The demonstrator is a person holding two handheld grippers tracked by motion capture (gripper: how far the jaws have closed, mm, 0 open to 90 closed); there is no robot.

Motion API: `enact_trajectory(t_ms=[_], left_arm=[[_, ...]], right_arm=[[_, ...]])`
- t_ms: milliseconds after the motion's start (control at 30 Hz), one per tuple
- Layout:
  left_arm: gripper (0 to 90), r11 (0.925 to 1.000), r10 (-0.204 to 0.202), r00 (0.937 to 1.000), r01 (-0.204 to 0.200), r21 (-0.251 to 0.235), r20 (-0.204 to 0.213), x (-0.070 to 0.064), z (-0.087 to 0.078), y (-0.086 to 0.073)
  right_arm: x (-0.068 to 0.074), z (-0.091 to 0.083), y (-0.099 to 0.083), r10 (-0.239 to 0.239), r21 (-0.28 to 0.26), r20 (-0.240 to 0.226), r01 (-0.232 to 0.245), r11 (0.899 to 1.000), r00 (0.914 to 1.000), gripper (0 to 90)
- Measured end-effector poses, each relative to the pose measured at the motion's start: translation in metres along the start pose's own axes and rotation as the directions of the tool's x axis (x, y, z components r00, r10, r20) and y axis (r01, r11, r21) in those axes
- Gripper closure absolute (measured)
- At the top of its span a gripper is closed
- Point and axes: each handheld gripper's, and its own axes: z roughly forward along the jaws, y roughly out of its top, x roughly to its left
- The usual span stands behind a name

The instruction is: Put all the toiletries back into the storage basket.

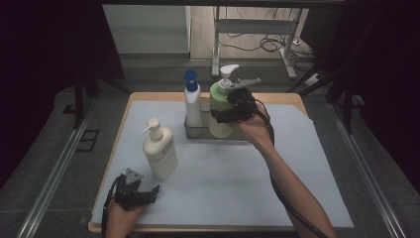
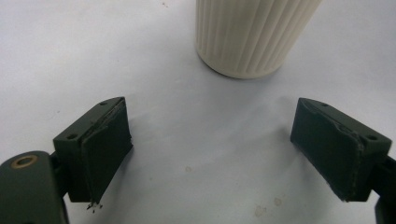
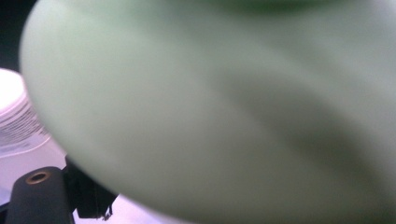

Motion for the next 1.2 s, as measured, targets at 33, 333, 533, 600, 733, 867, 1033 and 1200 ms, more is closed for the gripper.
enact_trajectory(t_ms=[33, 333, 533, 600, 733, 867, 1033, 1200], left_arm=[[11.9, 1.0000, 0.000, 1.0000, 0.000, 0.000, 0.000, 0.000, 0.000, 0.000], [11.9, 1.0000, 0.000, 1.0000, 0.000, 0.000, 0.000, 0.000, 0.000, 0.000], [11.8, 1.0000, 0.000, 1.0000, 0.000, 0.001, 0.001, 0.000, 0.000, 0.000], [11.8, 1.0000, 0.000, 1.0000, 0.000, 0.001, 0.001, 0.000, 0.000, 0.000], [11.8, 1.0000, -0.004, 1.0000, 0.004, 0.000, 0.001, 0.000, 0.000, 0.000], [11.8, 1.0000, -0.002, 1.0000, 0.002, 0.002, 0.002, 0.000, 0.000, 0.000], [11.8, 1.0000, -0.001, 1.0000, 0.001, 0.002, 0.001, 0.000, 0.000, 0.000], [11.8, 1.0000, -0.001, 1.0000, 0.001, 0.002, 0.001, 0.000, 0.000, 0.000]], right_arm=[[-0.001, 0.001, 0.001, 0.001, -0.002, 0.005, -0.001, 1.000, 1.0000, 12.3], [-0.011, 0.014, 0.007, 0.025, -0.009, 0.046, -0.025, 1.000, 0.9986, 12.3], [-0.017, 0.022, 0.012, 0.038, -0.021, 0.077, -0.036, 0.999, 0.9963, 12.3], [-0.019, 0.025, 0.013, 0.040, -0.022, 0.081, -0.039, 0.999, 0.9959, 12.3], [-0.022, 0.033, 0.014, 0.040, -0.021, 0.103, -0.038, 0.999, 0.9938, 12.4], [-0.025, 0.041, 0.014, 0.038, -0.016, 0.124, -0.036, 0.999, 0.9916, 12.4], [-0.027, 0.047, 0.012, 0.032, -0.020, 0.142, -0.029, 0.999, 0.9894, 12.3], [-0.031, 0.053, 0.008, 0.036, -0.011, 0.158, -0.035, 0.999, 0.9868, 12.3]])
